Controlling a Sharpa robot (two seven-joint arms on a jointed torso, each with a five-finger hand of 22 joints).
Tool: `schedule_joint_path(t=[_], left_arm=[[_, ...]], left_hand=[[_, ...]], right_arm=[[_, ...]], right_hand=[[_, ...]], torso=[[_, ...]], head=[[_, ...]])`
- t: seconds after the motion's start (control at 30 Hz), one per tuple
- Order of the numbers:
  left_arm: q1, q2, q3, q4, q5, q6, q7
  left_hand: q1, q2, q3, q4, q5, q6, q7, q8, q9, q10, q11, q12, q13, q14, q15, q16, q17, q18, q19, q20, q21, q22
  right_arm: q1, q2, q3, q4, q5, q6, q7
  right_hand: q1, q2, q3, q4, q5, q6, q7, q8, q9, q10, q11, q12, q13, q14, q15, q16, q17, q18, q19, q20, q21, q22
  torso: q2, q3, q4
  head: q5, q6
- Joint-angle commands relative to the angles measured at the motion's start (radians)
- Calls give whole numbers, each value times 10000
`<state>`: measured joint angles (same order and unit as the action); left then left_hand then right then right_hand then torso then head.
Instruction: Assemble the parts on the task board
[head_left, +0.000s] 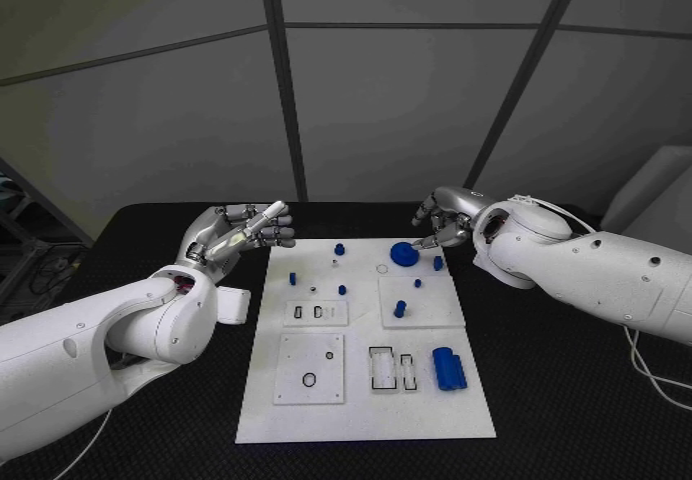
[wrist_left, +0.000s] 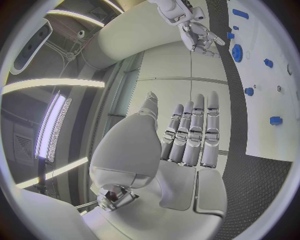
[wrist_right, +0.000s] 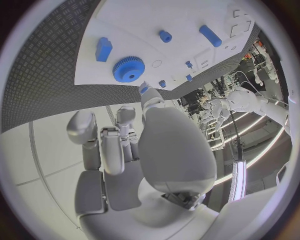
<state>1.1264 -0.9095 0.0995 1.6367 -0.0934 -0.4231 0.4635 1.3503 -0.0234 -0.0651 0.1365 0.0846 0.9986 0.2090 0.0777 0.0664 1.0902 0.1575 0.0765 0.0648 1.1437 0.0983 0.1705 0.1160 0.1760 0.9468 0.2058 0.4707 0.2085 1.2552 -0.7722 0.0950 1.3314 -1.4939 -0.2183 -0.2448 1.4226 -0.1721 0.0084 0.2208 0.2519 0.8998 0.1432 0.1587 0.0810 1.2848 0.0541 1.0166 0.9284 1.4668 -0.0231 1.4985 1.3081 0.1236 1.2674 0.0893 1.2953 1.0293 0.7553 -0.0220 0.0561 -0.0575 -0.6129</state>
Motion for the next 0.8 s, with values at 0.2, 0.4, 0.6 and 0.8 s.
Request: schedule_joint_path(t=[0.2, 0.4, 0.6, 0.8], left_arm=[[12, 37, 7, -58, -78, 158, 4], [11, 38, 7, -67, -78, 159, 0], [11, 35, 7, -67, -78, 152, 0], [11, 23, 7, -69, -78, 146, -9]], left_hand=[[-30, 68, -17, -62, -48, 29, 34, -52, -7, -31, -2, -11, -1, -10, 64, -34, 14, 64, 52, 19, -32, -10], [-24, 74, -18, -73, -48, 37, 28, -54, -4, -21, -7, -11, 2, -7, 62, -41, 17, 65, 55, 20, -36, -16], [-23, 77, -18, -77, -47, 38, 28, -55, -4, -19, -7, -13, 2, -6, 61, -43, 18, 66, 56, 20, -38, -18], [-22, 77, -18, -77, -47, 38, 28, -56, -4, -19, -7, -13, 2, -6, 61, -44, 18, 66, 56, 20, -38, -19]], right_arm=[[21, 325, -3, -359, 237, 851, -246], [19, 508, -6, -575, 244, 997, -231], [16, 680, -8, -740, 248, 1087, -181], [14, 748, -10, -815, 249, 1184, -157]], right_hand=[[283, -48, -113, 404, 41, -225, 32, 168, -44, 92, 42, 691, 793, 815, 83, 173, 1540, -205, 110, 43, 96, 124], [387, 26, -86, 500, 114, -168, 12, 274, -35, 182, 28, 969, 1113, 833, 79, 225, 1635, -216, 139, 45, 141, 200], [431, 65, -71, 535, 182, -132, 2, 324, -34, 223, 21, 1105, 1270, 839, 76, 245, 1672, -218, 142, 44, 154, 218], [462, 100, -54, 547, 228, -102, -8, 350, -35, 212, 15, 1134, 1309, 836, 72, 241, 1662, -216, 133, 43, 154, 215]], torso=[[-6, -22, 30], [-6, -26, 29], [-7, -28, 32], [-5, -24, 16]], head=[[-22, -53], [-16, -66], [-36, -108], [-11, -116]])
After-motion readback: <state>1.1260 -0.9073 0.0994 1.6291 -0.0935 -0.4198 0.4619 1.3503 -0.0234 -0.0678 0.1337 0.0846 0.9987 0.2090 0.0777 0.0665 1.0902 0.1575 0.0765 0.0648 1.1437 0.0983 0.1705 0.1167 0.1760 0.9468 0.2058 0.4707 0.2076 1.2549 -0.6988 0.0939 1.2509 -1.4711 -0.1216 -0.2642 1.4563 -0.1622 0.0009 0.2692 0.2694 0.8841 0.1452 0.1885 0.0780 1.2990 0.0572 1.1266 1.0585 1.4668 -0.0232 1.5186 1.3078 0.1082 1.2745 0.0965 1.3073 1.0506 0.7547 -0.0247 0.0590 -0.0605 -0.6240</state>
